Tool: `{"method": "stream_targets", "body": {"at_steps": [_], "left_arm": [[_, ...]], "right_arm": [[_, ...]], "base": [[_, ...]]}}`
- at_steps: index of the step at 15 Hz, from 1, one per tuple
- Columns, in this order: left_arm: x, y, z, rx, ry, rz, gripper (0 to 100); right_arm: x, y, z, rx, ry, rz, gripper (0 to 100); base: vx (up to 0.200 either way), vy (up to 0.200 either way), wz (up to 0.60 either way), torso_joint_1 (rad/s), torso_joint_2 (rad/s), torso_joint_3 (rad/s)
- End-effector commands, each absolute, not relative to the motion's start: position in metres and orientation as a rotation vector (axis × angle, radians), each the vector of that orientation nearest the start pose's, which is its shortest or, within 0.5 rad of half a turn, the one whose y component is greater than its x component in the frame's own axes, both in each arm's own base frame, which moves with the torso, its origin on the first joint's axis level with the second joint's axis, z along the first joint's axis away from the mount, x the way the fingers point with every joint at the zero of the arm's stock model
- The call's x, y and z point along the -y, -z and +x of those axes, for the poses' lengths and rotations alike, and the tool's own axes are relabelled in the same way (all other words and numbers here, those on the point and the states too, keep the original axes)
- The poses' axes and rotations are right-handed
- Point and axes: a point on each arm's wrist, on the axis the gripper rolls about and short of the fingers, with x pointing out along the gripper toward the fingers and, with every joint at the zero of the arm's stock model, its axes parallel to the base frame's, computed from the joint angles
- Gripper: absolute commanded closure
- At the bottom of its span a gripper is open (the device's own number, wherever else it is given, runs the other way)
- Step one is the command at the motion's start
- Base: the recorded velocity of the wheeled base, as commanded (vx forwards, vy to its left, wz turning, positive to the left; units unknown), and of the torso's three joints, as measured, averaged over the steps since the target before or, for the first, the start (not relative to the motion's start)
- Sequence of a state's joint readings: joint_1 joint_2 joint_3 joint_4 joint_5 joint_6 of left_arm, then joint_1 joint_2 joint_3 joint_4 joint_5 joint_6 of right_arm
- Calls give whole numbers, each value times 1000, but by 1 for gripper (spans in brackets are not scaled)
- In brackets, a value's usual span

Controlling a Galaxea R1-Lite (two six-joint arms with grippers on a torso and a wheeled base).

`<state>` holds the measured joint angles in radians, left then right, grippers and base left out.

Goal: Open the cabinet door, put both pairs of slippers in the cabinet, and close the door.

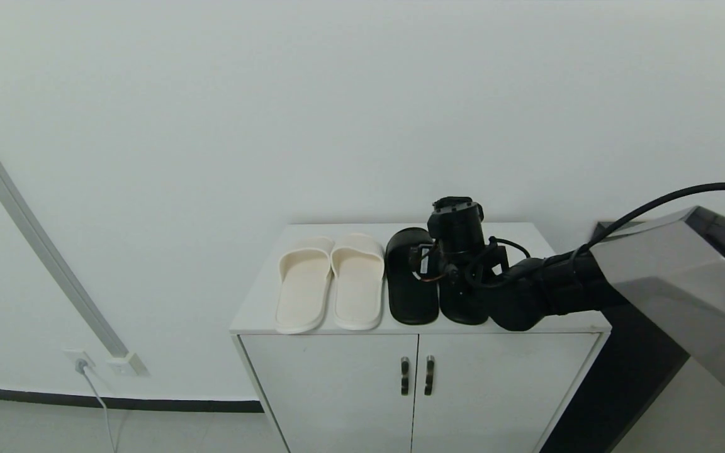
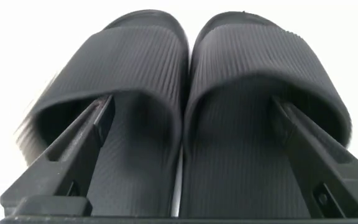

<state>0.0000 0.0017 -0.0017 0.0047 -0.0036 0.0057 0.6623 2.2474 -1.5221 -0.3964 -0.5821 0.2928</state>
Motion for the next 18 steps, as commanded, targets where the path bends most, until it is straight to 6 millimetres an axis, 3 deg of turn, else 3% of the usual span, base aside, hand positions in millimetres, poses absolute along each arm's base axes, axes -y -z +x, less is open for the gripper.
{"method": "stream_targets", "body": {"at_steps": [1, 6, 7, 13, 18], "left_arm": [[0, -75, -23, -6, 3, 6, 100], [0, -75, -23, -5, 2, 5, 100], [0, -75, -23, -5, 2, 5, 100], [0, -75, -23, -5, 0, 3, 100], [0, -75, -23, -6, 0, 2, 100]], "right_arm": [[-276, -131, 385, -273, -28, 86, 0], [-280, -124, 397, -248, -27, 55, 0], [-280, -124, 397, -248, -27, 55, 100], [-280, -124, 399, -203, -1, 33, 100], [-267, -156, 382, -172, -7, 27, 100]], "base": [[0, 0, 0, 0, 0, 0], [0, 0, 0, 0, 0, 0], [0, 0, 0, 0, 0, 0], [0, 0, 0, 0, 0, 0], [0, 0, 0, 0, 0, 0]]}}
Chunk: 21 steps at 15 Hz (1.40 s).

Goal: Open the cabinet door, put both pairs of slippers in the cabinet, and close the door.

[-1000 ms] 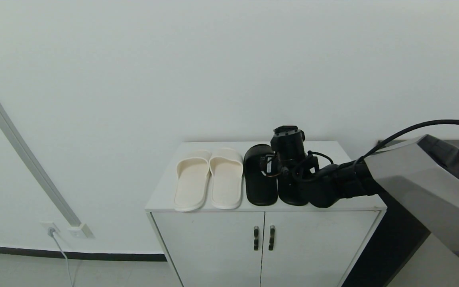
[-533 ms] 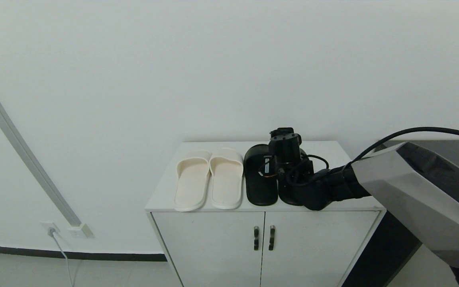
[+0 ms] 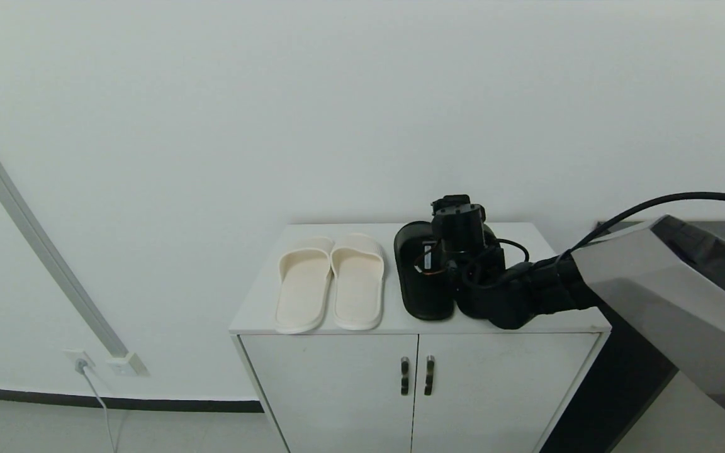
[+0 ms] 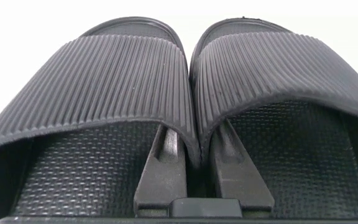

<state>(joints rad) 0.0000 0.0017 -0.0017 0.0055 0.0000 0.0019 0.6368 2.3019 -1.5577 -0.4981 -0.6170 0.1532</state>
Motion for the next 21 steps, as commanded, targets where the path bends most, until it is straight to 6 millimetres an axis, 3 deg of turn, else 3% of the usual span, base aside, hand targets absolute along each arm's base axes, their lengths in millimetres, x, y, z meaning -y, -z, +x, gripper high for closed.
{"method": "stream_targets", "body": {"at_steps": [1, 5, 12, 16, 18, 21], "left_arm": [[0, -75, -23, -6, 0, 3, 100], [0, -75, -23, -6, 0, 3, 100], [0, -75, -23, -6, 0, 2, 100], [0, -75, -23, -6, 5, 5, 100], [0, -75, -23, -6, 5, 3, 100], [0, -75, -23, -5, 3, 3, 100]], "right_arm": [[-258, -168, 371, -172, -19, 29, 100], [-241, -202, 319, -175, -171, 5, 100], [-210, -216, 216, -219, -544, -79, 100], [-193, -225, 194, -198, -630, -59, 100], [-188, -220, 181, -203, -689, -105, 100], [-178, -214, 176, -204, -787, -154, 100]], "base": [[0, 0, 0, 0, 0, 0], [0, 0, 0, 0, 0, 0], [0, 0, 0, 0, 0, 0], [0, 0, 0, 0, 0, 0], [0, 0, 0, 0, 0, 0], [0, 0, 0, 0, 0, 0]]}}
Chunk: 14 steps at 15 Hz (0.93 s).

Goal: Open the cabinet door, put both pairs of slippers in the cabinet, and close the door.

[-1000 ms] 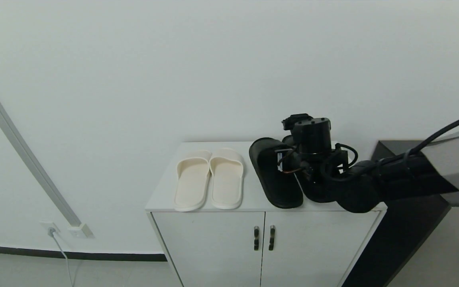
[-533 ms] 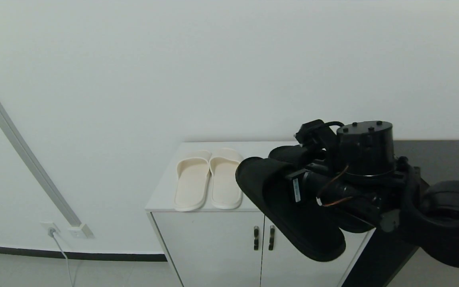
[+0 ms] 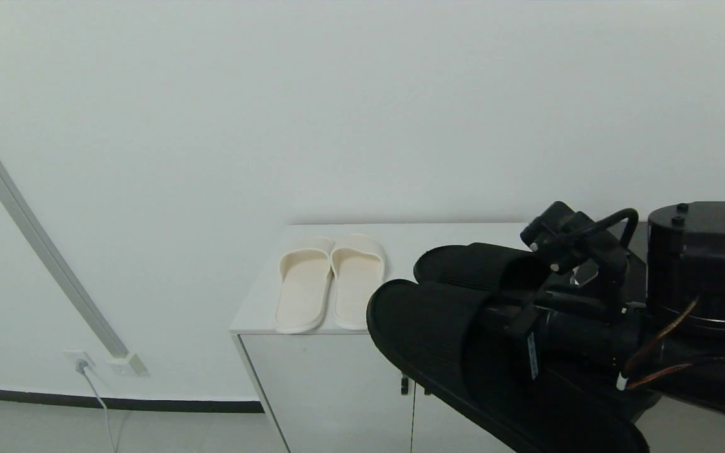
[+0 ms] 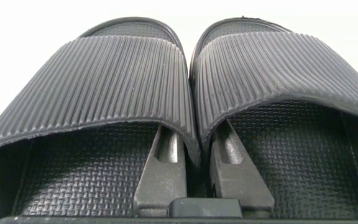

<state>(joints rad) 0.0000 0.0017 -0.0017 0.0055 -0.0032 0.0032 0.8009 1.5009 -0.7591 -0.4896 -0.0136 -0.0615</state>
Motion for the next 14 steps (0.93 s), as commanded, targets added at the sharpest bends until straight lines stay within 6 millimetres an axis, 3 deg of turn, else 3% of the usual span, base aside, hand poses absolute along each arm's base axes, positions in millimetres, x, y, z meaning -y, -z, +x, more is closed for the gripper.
{"method": "stream_targets", "body": {"at_steps": [1, 5, 13, 14], "left_arm": [[0, -75, -23, -6, 3, 3, 100], [0, -75, -23, -6, 5, 3, 100], [0, -75, -23, -5, 5, 3, 100], [0, -75, -23, -6, 5, 3, 100]], "right_arm": [[-173, -209, 178, -204, -783, -194, 100], [-169, -207, 175, -204, -865, -205, 100], [-169, -200, 176, -237, -891, -204, 100], [-169, -196, 176, -258, -895, -214, 100]], "base": [[0, 0, 0, 0, 0, 0], [0, 0, 0, 0, 0, 0], [-200, 0, 0, -2, 3, 3], [0, 0, 0, 0, 0, 0]]}}
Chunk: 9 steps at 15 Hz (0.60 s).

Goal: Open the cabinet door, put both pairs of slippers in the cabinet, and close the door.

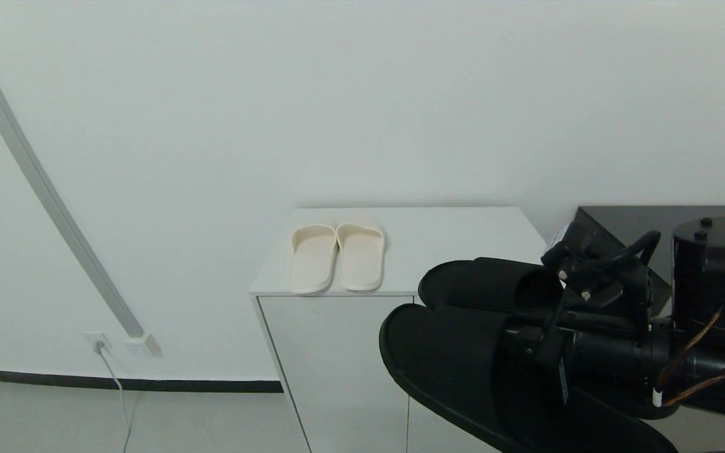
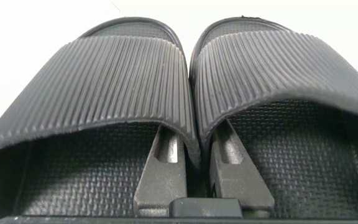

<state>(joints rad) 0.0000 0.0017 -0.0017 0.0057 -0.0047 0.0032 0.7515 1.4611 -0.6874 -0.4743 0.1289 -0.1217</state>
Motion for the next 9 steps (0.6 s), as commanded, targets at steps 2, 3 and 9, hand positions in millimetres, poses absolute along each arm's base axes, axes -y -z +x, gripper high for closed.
{"method": "stream_targets", "body": {"at_steps": [2, 3, 9], "left_arm": [[0, -75, -23, -6, 3, 3, 100], [0, -75, -23, -6, 3, 3, 100], [0, -75, -23, -5, 2, 3, 100]], "right_arm": [[-169, -193, 176, -273, -894, -221, 100], [-169, -193, 176, -273, -894, -221, 100], [-169, -191, 177, -279, -894, -223, 100]], "base": [[0, 0, 0, 0, 0, 0], [0, 0, 0, 0, 0, 0], [0, 0, 0, 0, 0, 0]]}}
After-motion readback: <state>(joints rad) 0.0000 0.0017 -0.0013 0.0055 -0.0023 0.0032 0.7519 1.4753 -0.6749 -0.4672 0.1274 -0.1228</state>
